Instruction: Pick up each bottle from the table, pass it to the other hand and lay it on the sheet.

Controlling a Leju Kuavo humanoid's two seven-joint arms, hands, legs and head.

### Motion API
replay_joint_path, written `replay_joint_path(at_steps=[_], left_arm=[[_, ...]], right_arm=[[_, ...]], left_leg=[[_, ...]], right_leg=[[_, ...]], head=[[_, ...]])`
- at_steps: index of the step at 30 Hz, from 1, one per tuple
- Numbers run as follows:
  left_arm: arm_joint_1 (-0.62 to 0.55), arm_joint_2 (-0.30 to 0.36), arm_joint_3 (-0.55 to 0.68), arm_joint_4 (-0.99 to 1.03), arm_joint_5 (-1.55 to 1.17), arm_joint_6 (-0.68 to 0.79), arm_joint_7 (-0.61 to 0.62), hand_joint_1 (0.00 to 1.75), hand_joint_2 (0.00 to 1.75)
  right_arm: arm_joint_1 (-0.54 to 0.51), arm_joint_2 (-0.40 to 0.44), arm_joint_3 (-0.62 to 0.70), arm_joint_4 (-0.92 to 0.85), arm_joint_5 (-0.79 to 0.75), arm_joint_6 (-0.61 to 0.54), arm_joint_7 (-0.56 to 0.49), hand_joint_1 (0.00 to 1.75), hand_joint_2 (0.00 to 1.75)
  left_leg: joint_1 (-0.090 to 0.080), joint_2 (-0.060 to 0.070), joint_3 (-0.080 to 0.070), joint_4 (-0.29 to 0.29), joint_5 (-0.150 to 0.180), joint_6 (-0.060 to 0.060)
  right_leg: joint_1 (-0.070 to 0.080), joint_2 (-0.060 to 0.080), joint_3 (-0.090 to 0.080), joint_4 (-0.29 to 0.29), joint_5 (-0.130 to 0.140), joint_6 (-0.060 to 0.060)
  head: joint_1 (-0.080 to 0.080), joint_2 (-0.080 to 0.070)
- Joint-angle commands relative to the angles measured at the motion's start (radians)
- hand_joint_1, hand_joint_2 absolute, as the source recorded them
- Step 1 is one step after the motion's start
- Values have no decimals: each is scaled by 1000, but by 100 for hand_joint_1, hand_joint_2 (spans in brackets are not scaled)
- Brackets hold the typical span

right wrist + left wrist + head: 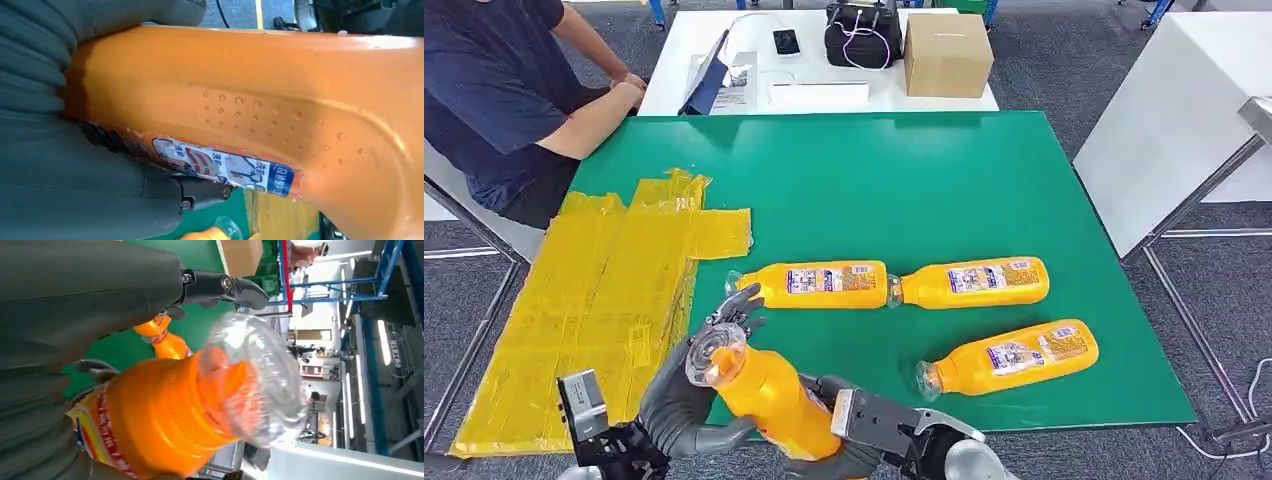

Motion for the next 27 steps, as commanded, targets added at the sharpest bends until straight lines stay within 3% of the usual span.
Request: replay_joint_path(at_steps=[1, 13, 14, 15, 27], left_arm=[[-34, 19, -32, 66, -3, 0, 5, 0, 175], [-57, 51, -54, 149, 217, -76, 116, 0, 175], [-60, 51, -58, 152, 217, -77, 118, 129, 175], [-63, 52, -61, 156, 217, -80, 118, 175, 175], [-79, 51, -64, 176, 224, -102, 120, 175, 175]], right_arm=[[-46, -17, 36, 67, -1, -1, 2, 175, 175], [-98, -28, 108, 171, 19, 27, -8, 175, 175], [-100, -24, 107, 171, 19, 26, -8, 175, 175], [-103, -22, 107, 171, 19, 25, -8, 175, 175], [-123, -10, 110, 179, 26, 31, 1, 175, 175]], left_leg=[[0, 1, 5, -1, -1, -1], [0, 1, 5, -2, -1, -1], [0, 1, 4, -2, 0, 0], [0, 1, 4, -2, 0, -1], [0, 1, 4, -1, -1, -1]], right_leg=[[0, 0, 5, -1, -1, 0], [0, 1, 5, -2, 0, 0], [0, 0, 4, -1, 0, 0], [0, 0, 4, -1, 0, 0], [0, 1, 4, -1, -1, 0]], head=[[0, 0], [0, 0], [0, 0], [0, 0], [0, 0]])
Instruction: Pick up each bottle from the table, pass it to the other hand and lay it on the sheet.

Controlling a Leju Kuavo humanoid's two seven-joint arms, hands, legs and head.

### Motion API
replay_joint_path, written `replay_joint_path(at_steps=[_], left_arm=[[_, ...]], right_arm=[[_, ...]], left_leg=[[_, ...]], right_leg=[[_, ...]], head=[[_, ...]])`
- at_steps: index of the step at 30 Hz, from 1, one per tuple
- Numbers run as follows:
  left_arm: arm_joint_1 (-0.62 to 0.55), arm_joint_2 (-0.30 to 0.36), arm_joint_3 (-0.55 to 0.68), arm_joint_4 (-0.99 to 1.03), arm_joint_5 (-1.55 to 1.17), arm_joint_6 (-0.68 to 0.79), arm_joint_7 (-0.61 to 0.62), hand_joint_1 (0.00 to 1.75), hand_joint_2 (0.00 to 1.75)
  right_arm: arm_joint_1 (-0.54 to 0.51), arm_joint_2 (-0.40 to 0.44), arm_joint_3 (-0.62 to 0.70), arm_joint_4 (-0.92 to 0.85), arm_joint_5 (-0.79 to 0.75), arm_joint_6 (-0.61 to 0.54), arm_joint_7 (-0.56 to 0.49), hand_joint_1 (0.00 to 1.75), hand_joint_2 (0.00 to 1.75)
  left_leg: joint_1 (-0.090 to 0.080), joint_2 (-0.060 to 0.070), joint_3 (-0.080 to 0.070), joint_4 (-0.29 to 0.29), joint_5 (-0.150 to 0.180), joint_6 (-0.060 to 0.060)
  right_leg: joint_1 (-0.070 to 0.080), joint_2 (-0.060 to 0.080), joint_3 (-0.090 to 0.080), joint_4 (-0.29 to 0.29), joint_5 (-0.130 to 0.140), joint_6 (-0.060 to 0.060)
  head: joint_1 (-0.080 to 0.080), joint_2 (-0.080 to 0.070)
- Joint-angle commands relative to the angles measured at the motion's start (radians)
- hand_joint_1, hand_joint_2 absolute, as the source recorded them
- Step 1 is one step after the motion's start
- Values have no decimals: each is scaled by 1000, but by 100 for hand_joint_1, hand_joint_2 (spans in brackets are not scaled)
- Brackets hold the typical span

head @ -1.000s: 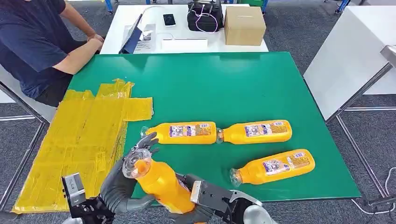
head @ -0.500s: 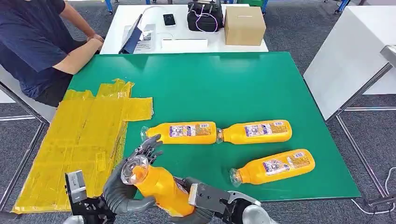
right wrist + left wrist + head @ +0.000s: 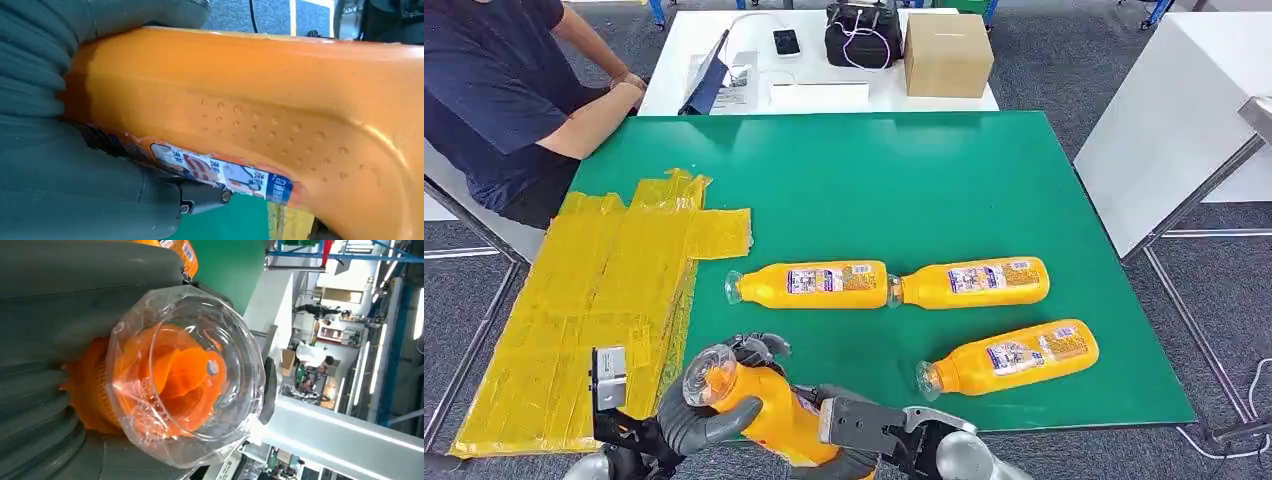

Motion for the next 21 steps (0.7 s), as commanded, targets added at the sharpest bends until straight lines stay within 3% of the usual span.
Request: replay_joint_path(at_steps=[1, 14, 15, 16, 17, 21], left_arm=[[-46, 21, -31, 82, 3, -12, 5, 175, 175], [-57, -5, -9, 104, 4, -28, 5, 175, 175], [-54, -9, -1, 103, 6, -27, 3, 175, 175], [-44, -20, 19, 96, 5, -17, 1, 175, 175], [-61, 7, 23, 106, -3, -11, -8, 175, 175], [-55, 11, 78, 102, 1, -8, -17, 175, 175]], right_arm=[[-51, 5, 39, 70, 6, 9, 7, 175, 175], [-58, 19, 27, 78, 37, -5, 22, 175, 175], [-56, 18, 24, 70, 63, -22, 19, 140, 175], [-39, 19, 3, 54, 106, -58, 10, 0, 0], [-30, 20, -13, 37, 129, -75, 18, 0, 0], [17, 7, -67, -22, 158, -95, 7, 0, 0]], left_leg=[[0, 1, 3, -1, 0, -1], [0, 1, 5, -1, -1, -1], [0, 1, 4, -1, -1, -1], [0, 1, 3, -1, -1, 0], [0, 2, 5, -1, -1, -1], [0, 0, 3, -1, -1, -1]], right_leg=[[0, 0, 3, -1, -1, 0], [0, 1, 5, -1, -1, 0], [0, 1, 4, -1, -1, 0], [0, 0, 3, -1, -1, 0], [0, 1, 5, -1, -1, 0], [0, -1, 3, 0, -1, 0]], head=[[0, 0], [0, 0], [0, 0], [0, 0], [0, 0], [0, 0]])
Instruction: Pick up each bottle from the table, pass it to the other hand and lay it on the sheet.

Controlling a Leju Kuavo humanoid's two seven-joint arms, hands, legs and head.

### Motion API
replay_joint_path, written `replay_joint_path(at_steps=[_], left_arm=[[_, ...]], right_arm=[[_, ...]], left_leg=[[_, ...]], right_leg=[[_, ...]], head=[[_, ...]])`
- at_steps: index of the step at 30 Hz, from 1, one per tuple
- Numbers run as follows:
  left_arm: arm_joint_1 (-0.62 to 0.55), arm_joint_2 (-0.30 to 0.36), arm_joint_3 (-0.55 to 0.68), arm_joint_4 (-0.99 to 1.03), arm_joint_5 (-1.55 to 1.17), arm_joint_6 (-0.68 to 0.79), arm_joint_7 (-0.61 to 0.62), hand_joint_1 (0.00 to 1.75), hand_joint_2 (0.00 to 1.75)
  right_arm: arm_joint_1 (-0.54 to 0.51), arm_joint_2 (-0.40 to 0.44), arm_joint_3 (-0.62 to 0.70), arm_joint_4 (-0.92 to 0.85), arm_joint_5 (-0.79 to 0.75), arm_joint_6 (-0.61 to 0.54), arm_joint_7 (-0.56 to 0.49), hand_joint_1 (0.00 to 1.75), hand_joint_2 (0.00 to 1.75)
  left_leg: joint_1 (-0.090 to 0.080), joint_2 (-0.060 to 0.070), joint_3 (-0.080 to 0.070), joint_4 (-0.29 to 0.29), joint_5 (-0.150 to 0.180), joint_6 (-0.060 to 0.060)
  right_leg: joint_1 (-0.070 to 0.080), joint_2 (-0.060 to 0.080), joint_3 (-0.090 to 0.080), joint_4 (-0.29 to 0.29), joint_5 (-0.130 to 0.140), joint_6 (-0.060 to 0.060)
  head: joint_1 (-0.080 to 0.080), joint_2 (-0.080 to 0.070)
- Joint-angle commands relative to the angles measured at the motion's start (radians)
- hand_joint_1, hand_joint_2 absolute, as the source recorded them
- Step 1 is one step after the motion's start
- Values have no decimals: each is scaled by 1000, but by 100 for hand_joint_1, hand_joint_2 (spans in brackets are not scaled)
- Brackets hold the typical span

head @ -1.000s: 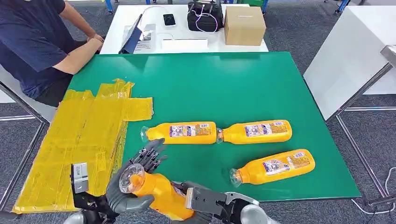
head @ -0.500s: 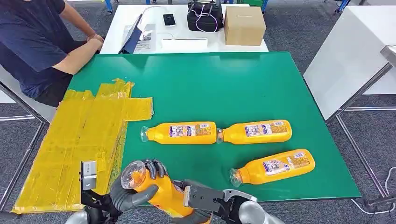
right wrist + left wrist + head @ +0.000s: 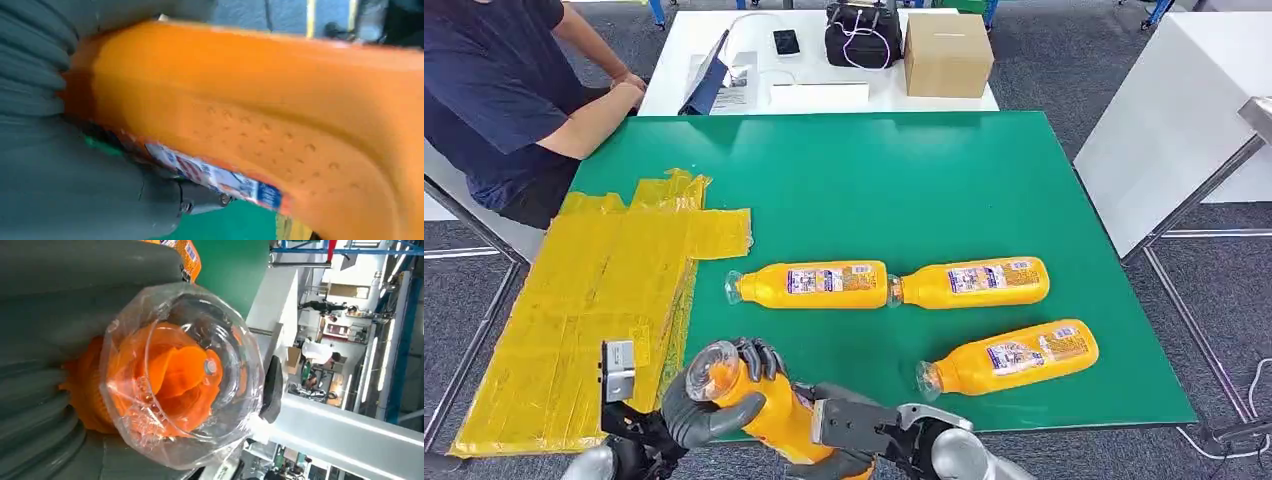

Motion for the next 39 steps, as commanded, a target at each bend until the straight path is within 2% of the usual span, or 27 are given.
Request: replay_joint_path(at_steps=[1, 3, 4, 5, 7, 11, 15, 18, 20, 25, 29, 30, 37, 39], left_arm=[[-27, 9, 81, 64, 0, 9, -16, 175, 175], [-8, -8, 107, 46, -3, 28, -21, 175, 175], [-1, -13, 128, 16, -26, 30, -55, 175, 175], [15, -14, 146, -2, -30, 33, -52, 175, 175], [29, -20, 164, -13, -30, 30, -49, 175, 175], [28, -22, 163, -7, -36, 32, -47, 175, 175], [44, -27, 185, -35, -103, 46, -58, 175, 175], [62, -13, 236, -103, -278, 132, -80, 175, 175], [82, 12, 302, -202, -535, 239, -83, 175, 175], [104, 81, 434, -345, -1065, 373, 8, 175, 175], [83, 136, 393, -338, -1355, 444, 57, 175, 175], [80, 152, 365, -316, -1404, 428, 74, 175, 175], [51, 186, 305, -259, -1456, 452, 77, 175, 175], [4, 210, 232, -216, -1508, 440, 88, 175, 175]], right_arm=[[32, -3, -77, -43, 78, -64, -5, 0, 0], [69, 1, -119, -72, 126, -105, -23, 0, 0], [78, -8, -141, -117, 205, -145, -38, 0, 0], [59, -66, -133, -150, 220, -165, -14, 0, 0], [61, -99, -155, -177, 215, -174, -15, 0, 0], [64, -93, -156, -172, 227, -186, -20, 0, 0], [125, -109, -209, -230, 296, -240, -37, 0, 0], [192, -125, -277, -304, 339, -270, -57, 0, 0], [264, -134, -360, -387, 376, -295, -51, 0, 0], [385, -128, -524, -482, 412, -291, -54, 0, 0], [399, -117, -569, -473, 407, -282, -52, 0, 0], [402, -118, -576, -457, 389, -271, -21, 0, 0], [390, -131, -580, -430, 391, -280, -26, 0, 0], [353, -145, -589, -425, 391, -275, -23, 0, 0]], left_leg=[[0, 0, 3, 0, -1, -1], [0, 0, 4, -1, -1, -1], [0, 0, 4, -1, -1, -1], [0, 0, 2, 0, -1, 0], [0, 0, 2, 1, -2, 0], [0, 0, 3, 0, -1, 0], [0, -1, 2, 0, -1, 0], [0, -2, 1, 1, -1, 0], [0, -1, 1, 1, -2, 0], [1, -1, 1, 3, -3, -1], [0, -1, 1, 1, -2, -1], [0, -1, 1, 1, -1, -1], [0, -1, 4, 0, -2, -1], [0, -2, 3, 0, -1, 0]], right_leg=[[0, -1, 3, 0, -1, 0], [0, -1, 4, -1, -1, 0], [0, 0, 4, -1, -1, 0], [0, -1, 2, 0, -1, 0], [0, -1, 2, 1, -2, 0], [0, -1, 3, 0, -1, 0], [0, -1, 2, -1, -1, 0], [0, -2, 2, 0, -1, 0], [0, -2, 2, 1, -2, 0], [1, -2, 2, 2, -4, 0], [0, -1, 1, 1, -2, 0], [0, -2, 1, 1, -2, 0], [0, -1, 4, -1, -2, 0], [0, -2, 3, -1, -1, 0]], head=[[0, 0], [0, 0], [0, 0], [0, 0], [0, 0], [0, 0], [0, 0], [0, 0], [0, 0], [0, 0], [0, 0], [0, 0], [0, 0], [0, 0]])
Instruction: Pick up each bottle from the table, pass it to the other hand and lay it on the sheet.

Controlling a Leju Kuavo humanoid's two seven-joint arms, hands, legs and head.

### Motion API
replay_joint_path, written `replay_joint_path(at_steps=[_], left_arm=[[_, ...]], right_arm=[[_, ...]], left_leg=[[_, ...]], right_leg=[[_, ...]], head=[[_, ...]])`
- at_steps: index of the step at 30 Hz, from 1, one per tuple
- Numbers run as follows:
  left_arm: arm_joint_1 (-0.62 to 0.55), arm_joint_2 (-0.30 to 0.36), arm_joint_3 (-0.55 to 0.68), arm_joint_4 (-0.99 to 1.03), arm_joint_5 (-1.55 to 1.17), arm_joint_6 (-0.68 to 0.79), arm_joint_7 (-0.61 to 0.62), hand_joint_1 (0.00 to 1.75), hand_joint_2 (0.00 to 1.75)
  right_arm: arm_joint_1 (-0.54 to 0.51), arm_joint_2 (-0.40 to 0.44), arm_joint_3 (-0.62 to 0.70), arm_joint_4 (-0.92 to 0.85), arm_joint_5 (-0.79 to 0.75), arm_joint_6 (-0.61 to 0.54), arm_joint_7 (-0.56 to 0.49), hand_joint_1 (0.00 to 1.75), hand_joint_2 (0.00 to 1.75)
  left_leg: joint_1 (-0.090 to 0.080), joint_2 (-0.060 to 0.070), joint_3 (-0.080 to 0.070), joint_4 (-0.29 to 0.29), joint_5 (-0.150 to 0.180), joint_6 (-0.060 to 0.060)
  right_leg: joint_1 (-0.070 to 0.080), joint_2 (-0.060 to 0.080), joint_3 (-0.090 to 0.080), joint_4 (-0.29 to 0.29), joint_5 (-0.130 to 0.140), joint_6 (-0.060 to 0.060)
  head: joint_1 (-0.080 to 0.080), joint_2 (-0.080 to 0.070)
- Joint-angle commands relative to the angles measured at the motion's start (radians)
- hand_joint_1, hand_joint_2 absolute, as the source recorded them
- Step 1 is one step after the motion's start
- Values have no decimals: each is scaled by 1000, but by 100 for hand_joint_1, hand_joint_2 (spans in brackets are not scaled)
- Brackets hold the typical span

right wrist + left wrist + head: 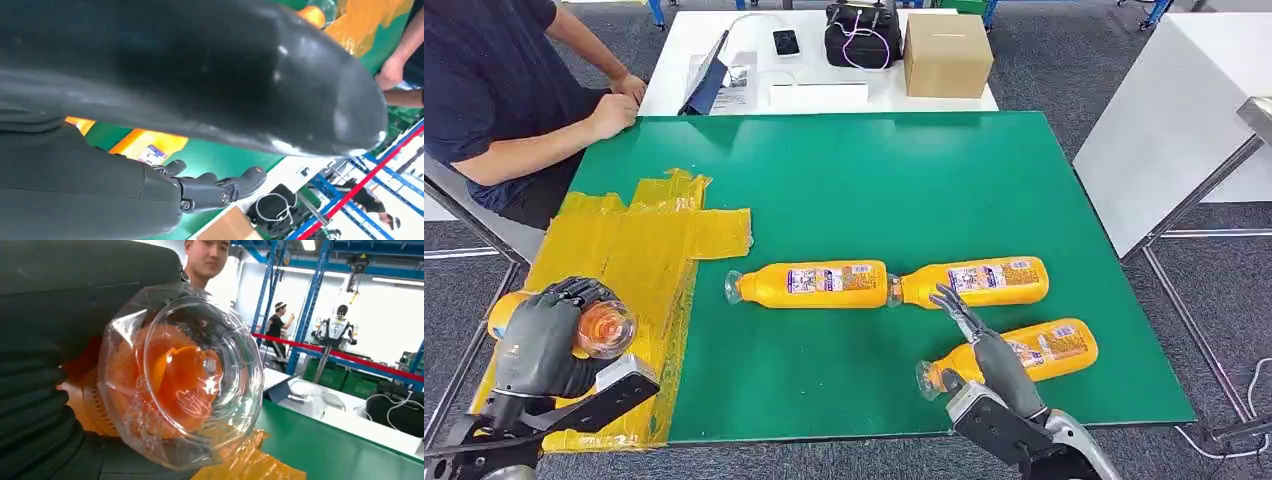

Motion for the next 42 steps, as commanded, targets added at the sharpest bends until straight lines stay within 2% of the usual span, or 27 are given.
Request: replay_joint_path(at_steps=[1, 3, 7, 11, 24, 28, 29, 32, 34, 35, 39, 42], left_arm=[[-121, 94, -174, 127, -91, -22, 22, 175, 175], [-189, 87, -277, 244, -116, -43, 22, 175, 175], [-249, 85, -366, 346, -115, -43, 23, 175, 175], [-348, 36, -488, 562, -127, -40, 22, 175, 175], [-351, 38, -495, 572, -127, -26, 21, 175, 175], [-351, 38, -495, 572, -127, -26, 21, 175, 175], [-351, 38, -495, 572, -127, -26, 21, 175, 175], [-351, 38, -495, 572, -127, -26, 21, 175, 175], [-350, 36, -497, 575, -121, -35, 24, 175, 175], [-372, 2, -520, 589, -159, -54, 55, 175, 175], [-388, -53, -535, 718, -200, -49, 110, 175, 175], [-391, -53, -504, 826, -192, -22, 114, 175, 175]], right_arm=[[-59, -30, -54, 37, 6, 8, 27, 0, 0], [-124, -40, -57, 85, -1, 21, 61, 0, 0], [-175, -44, -49, 133, -14, 35, 75, 0, 0], [-293, -44, 0, 221, -5, 45, 102, 0, 0], [-297, -44, 11, 224, -5, 45, 106, 0, 0], [-297, -44, 11, 224, -5, 45, 106, 0, 0], [-297, -44, 11, 224, -5, 45, 106, 0, 0], [-297, -44, 11, 224, -5, 45, 106, 0, 0], [-298, -48, 18, 222, -2, 42, 109, 0, 0], [-345, -19, 44, 225, 6, 45, 133, 0, 0], [-424, 6, 108, 258, 28, 45, 172, 0, 0], [-449, 5, 132, 280, 34, 43, 151, 0, 0]], left_leg=[[0, -2, 4, 0, -1, -1], [0, -4, 4, -1, 1, 0], [-1, -2, 5, -2, 2, 0], [-1, -2, 6, -3, 3, 1], [0, 0, 6, -1, 0, 1], [0, 0, 2, 0, 2, 1], [0, 0, 5, 0, 1, 1], [0, 0, 2, 0, 2, 1], [0, 1, 5, 0, 1, 1], [0, 0, 2, 0, 1, 1], [-1, 3, 5, -1, 2, 1], [-1, 4, 6, -2, 2, 1]], right_leg=[[0, -3, 5, -1, -2, 0], [0, -5, 5, -1, -1, 0], [-1, -2, 6, -2, 1, 0], [-1, -2, 7, -3, 2, 1], [0, 0, 7, -1, 0, 1], [0, 0, 3, -1, 1, 1], [0, 0, 7, -1, 0, 1], [0, 0, 3, -1, 1, 1], [0, 0, 6, -1, 0, 1], [0, 0, 4, -1, 1, 1], [-1, 3, 5, -1, 1, 1], [-1, 4, 6, -2, 2, 1]], head=[[0, 0], [0, 0], [0, 0], [0, 0], [0, 0], [0, 0], [0, 0], [0, 0], [0, 0], [0, 0], [0, 0], [0, 0]])
